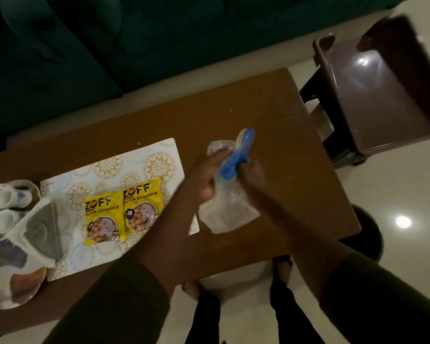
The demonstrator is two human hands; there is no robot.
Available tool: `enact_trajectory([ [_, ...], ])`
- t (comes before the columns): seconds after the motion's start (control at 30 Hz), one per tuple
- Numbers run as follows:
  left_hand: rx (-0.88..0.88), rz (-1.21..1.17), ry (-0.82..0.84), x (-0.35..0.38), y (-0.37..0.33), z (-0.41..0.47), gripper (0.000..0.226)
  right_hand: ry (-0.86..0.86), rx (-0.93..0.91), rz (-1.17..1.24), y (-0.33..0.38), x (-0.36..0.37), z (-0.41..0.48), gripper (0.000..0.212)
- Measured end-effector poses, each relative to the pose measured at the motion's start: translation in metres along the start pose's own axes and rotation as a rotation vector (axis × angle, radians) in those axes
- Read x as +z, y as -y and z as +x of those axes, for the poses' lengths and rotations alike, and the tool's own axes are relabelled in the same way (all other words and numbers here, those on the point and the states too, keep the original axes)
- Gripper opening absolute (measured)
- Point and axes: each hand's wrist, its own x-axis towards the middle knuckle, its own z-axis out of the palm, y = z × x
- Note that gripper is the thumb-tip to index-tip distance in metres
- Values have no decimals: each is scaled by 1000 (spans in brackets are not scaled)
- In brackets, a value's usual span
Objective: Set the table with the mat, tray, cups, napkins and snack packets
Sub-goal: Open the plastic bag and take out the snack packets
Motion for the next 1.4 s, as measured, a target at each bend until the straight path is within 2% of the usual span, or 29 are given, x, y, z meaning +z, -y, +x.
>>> enact_trajectory([
  [0.03, 41, 20, -110, 14, 2, 3, 21, 20, -19, -46, -4, 2, -2, 19],
  [0.1, 96, -95, -246, 27, 4, 8, 19, 16, -35, -72, -10, -6, -2, 20],
  [0.13, 150, -185, -301, 24, 4, 12, 13, -4, -37, -31, -12, -15, 0, 30],
  [0.2, 278, -253, -440, 16, 4, 16, 26, 2, 29, 168, -18, -34, 1, 50],
  [0.23, 323, -233, -491, 16, 4, 16, 31, 61, 101, 270, -22, -39, -2, 58],
  [0.3, 341, -160, -542, 25, 7, 16, 35, 285, 264, 503, -32, -40, -10, 72],
  [0.37, 308, 16, -547, 41, 23, 18, 38, 482, 281, 790, -37, -38, -9, 77],
  [0.4, 260, 175, -493, 49, 36, 17, 36, 510, 260, 897, -34, -40, -6, 76],
  [0.47, 134, 461, -358, 65, 60, 17, 27, 434, 272, 916, -24, -48, -2, 62],
  [0.5, 118, 526, -343, 78, 67, 18, 32, 365, 273, 843, -24, -53, 1, 50],
  [0.53, 173, 525, -341, 90, 69, 20, 37, 293, 279, 758, -26, -59, 3, 42],
  [0.63, 334, 434, -280, 128, 63, 25, 41, 66, 270, 651, -39, -84, 7, 39],
  [0.7, 405, 716, -188, 147, 67, 26, 52, -105, 207, 557, -48, -113, 3, 33],
  [0.77, 434, 991, -34, 161, 79, 30, 78, -213, 162, 511, -61, -152, -1, 26],
  [0.8, 379, 979, 59, 167, 83, 30, 85, -253, 160, 531, -69, -169, -4, 21],
  [0.83, 274, 846, 160, 179, 86, 27, 86, -317, 173, 546, -77, -190, -7, 19],
  [0.9, 23, 535, 337, 208, 95, 22, 76, -466, 195, 552, -94, -228, -12, 26],
  [0.93, -44, 470, 379, 223, 101, 21, 70, -532, 191, 557, -105, -246, -13, 31],
  [1.0, -39, 500, 402, 252, 114, 23, 64, -680, 189, 496, -128, -278, -18, 39],
  [1.1, 12, 616, 386, 287, 134, 31, 55, -879, 205, 224, -166, -316, -27, 36],
  [1.23, -20, 595, 346, 296, 156, 49, 36, -935, 228, 18, -232, -330, -31, 33],
  [1.33, 30, 630, 314, 290, 169, 61, 29, -838, 303, -3, -282, -325, -19, 43],
  [1.4, 88, 670, 309, 285, 175, 71, 26, -747, 348, 5, -307, -319, -4, 58],
])
